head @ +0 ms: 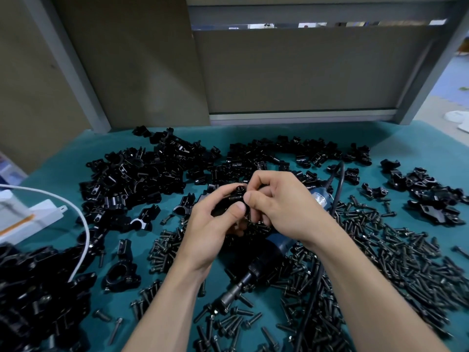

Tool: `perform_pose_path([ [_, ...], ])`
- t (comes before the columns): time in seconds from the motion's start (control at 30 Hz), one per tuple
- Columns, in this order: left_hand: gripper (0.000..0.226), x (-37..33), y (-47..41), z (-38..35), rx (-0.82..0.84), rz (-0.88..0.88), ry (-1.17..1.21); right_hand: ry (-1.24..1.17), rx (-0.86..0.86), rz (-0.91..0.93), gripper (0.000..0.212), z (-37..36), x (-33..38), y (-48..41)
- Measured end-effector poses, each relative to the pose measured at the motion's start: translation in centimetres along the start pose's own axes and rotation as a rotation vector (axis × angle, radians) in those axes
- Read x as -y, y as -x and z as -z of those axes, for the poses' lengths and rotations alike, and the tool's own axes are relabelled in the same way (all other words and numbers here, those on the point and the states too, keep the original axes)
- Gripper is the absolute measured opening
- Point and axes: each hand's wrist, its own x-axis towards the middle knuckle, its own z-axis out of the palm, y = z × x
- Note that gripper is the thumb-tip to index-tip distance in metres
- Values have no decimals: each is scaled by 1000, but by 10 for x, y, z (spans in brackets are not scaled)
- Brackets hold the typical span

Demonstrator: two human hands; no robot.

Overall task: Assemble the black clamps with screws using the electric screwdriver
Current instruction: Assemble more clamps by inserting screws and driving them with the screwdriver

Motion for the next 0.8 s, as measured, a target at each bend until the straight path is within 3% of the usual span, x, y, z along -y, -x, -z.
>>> perform_pose_path([
  [0.2, 46, 3, -2, 1, -28, 19, -6, 132, -5, 105, 20, 0, 4, 1],
  [0.4, 32, 1, -2, 2, 8, 61, 98, 315, -27, 184, 19, 3, 8, 3],
  [0.53, 24, 3, -3, -2, -78, 30, 57, 239, -45, 66, 14, 8, 5, 0],
  [0.63, 34, 8, -5, -2, -172, -10, -7, 106, -29, -40, 9, 9, 1, 1],
  [0.8, 36, 8, -5, -2, -215, -94, -109, 128, -82, -20, 14, 5, -1, 0],
])
